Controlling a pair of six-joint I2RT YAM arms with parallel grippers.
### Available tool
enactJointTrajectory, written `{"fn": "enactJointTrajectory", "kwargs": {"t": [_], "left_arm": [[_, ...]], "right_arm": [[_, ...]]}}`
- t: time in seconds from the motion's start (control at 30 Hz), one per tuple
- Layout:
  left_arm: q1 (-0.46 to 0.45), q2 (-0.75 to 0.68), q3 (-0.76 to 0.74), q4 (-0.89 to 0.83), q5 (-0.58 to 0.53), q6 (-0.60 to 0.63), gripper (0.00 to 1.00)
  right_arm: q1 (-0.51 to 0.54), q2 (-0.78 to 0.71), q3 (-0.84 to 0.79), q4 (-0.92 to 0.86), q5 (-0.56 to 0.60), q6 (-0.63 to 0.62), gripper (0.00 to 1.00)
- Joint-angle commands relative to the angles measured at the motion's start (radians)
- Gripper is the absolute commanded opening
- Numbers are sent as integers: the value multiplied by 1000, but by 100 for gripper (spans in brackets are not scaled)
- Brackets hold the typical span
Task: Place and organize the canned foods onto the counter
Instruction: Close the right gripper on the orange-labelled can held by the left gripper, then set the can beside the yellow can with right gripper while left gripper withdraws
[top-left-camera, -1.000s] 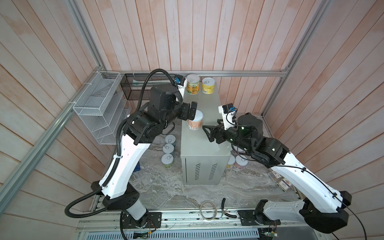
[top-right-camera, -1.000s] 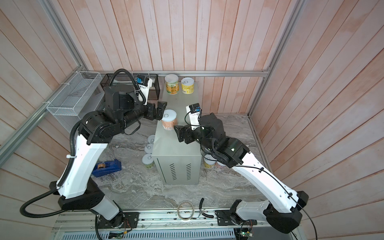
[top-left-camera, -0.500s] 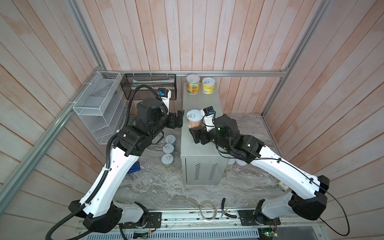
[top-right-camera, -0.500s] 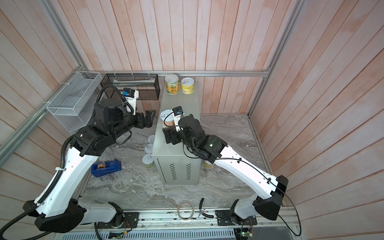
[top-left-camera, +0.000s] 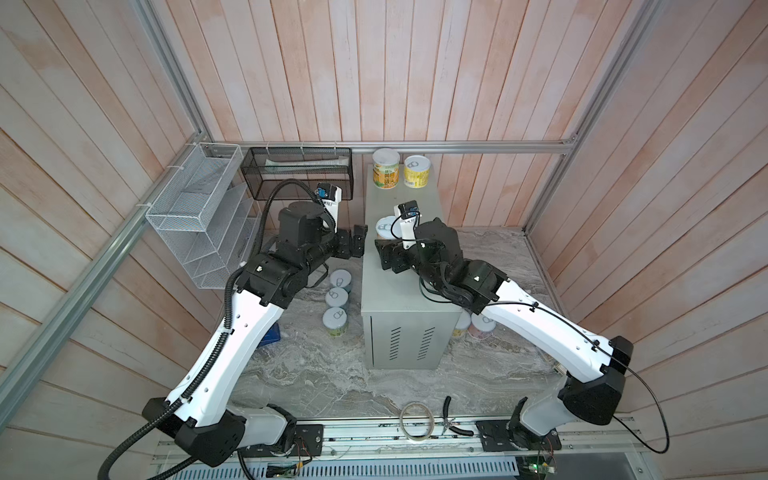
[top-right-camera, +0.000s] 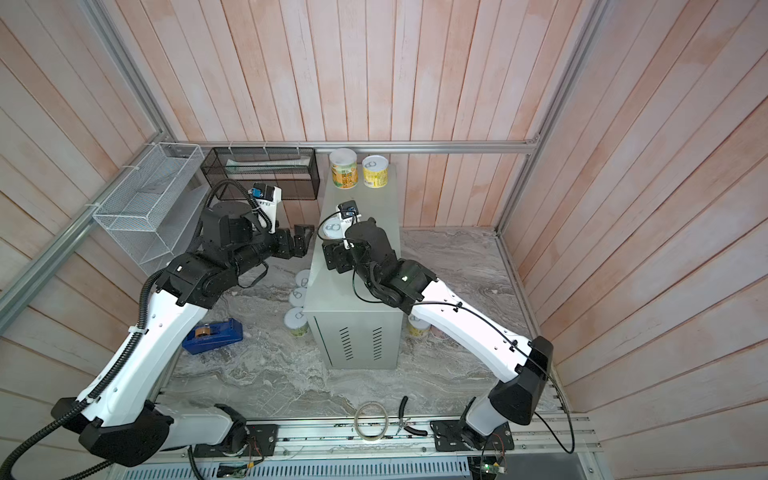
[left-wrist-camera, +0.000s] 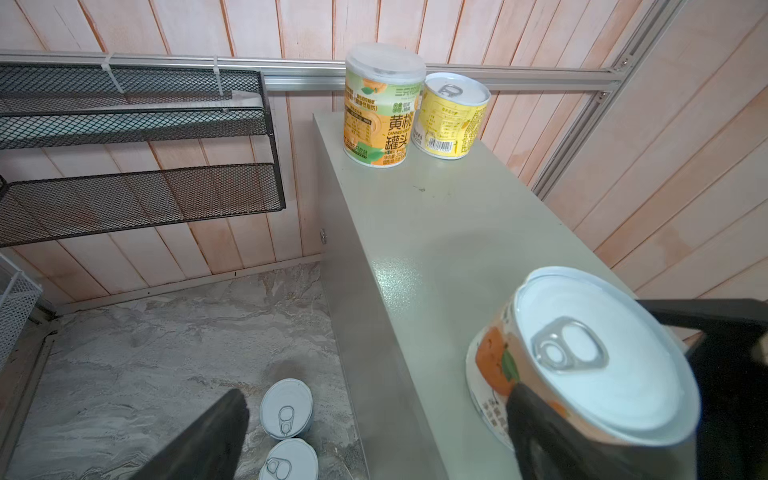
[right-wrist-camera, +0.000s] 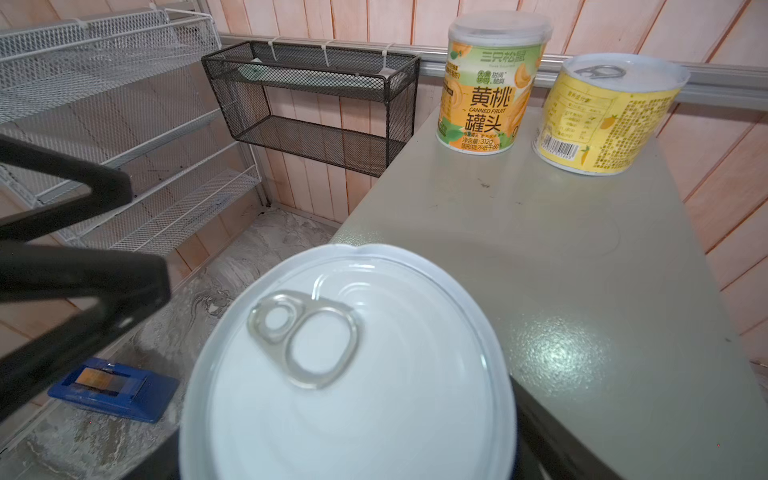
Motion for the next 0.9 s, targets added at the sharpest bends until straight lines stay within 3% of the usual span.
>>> {"fn": "enactJointTrajectory", "kwargs": {"t": [0.0, 0.3, 0.87], "left_arm": [[28, -9, -19, 44, 45, -11, 99], [53, 7, -46, 60, 73, -11, 98], [97, 29, -97, 124, 129, -22, 97]], "right_arm": [[-36, 26, 42, 19, 25, -19, 85], [-137, 41, 58, 70, -42, -47, 71], [-293, 198, 219, 109, -121, -88, 68]]}}
